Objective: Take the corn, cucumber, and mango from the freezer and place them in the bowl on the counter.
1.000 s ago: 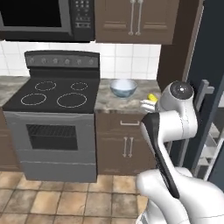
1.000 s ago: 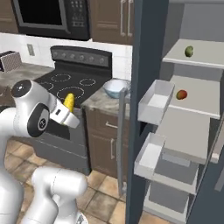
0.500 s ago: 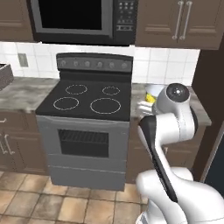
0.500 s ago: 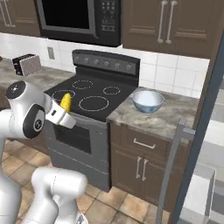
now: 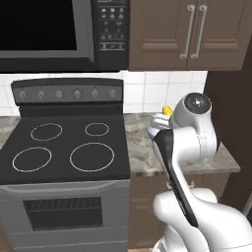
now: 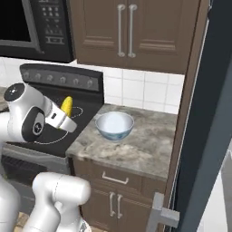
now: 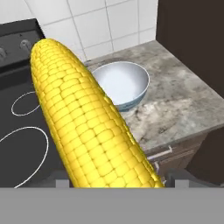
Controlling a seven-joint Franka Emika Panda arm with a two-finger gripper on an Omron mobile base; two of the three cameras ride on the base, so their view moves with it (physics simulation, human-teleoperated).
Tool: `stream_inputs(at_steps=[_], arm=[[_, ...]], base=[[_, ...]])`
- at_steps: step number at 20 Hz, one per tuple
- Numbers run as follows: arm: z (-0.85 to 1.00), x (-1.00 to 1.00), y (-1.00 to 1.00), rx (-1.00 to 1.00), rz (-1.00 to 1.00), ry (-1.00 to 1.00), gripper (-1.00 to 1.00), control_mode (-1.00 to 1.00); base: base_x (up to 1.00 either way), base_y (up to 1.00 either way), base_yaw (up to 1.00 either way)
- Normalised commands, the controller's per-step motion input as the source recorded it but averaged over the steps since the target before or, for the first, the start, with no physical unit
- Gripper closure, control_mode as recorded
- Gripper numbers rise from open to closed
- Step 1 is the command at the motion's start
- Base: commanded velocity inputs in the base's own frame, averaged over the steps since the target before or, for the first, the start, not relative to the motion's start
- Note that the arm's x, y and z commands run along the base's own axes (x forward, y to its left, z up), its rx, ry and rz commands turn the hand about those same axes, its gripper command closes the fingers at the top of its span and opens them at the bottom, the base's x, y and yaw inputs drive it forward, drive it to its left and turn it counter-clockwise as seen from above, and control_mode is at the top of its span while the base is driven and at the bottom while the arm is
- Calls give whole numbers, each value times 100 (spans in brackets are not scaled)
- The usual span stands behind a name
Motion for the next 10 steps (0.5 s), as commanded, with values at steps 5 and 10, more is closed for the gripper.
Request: stream_inputs(at_steps=[5, 10], arm=[[0, 0, 0, 0, 0, 0, 100, 100], [0, 0, 0, 0, 0, 0, 100, 100]], base=[[71, 2, -28], [49, 2, -36]])
